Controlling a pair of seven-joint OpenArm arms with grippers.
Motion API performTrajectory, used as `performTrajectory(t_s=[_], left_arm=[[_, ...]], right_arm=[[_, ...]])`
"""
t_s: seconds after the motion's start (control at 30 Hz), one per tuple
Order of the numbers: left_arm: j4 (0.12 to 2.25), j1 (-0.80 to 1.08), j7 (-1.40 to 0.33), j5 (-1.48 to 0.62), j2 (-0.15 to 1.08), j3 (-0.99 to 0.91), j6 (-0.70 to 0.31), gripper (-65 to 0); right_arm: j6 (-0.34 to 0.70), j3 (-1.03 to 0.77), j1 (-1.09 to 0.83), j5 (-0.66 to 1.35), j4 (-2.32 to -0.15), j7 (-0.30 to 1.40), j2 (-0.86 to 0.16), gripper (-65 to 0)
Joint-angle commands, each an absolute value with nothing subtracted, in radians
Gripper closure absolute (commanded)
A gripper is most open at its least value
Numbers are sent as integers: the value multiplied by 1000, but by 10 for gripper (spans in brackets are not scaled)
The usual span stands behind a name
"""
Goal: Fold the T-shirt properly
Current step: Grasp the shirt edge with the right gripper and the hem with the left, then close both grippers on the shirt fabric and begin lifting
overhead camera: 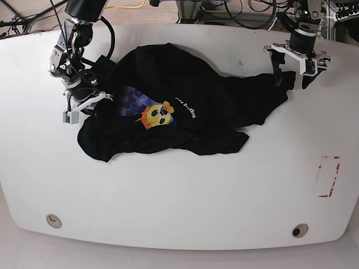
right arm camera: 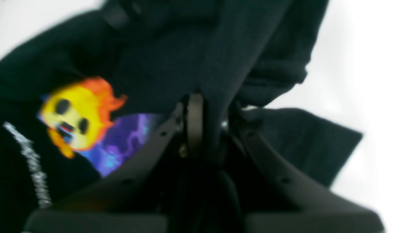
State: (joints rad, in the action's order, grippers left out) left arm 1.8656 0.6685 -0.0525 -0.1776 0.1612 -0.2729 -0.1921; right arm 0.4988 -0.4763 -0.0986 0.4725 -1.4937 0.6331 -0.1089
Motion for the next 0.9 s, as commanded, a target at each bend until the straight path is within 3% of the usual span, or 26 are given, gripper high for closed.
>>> performTrajectory(t_s=[0.0, 0.87], left_arm=[[1885, 658, -18, -180, 165, -295, -198, -444], [1829, 527, -243, -223, 142, -267, -215, -457]], right_arm=[[520, -472, -85, 493, -1560, 624, -119, 0], [544, -473, -93, 481, -1580, 643, -118, 0]])
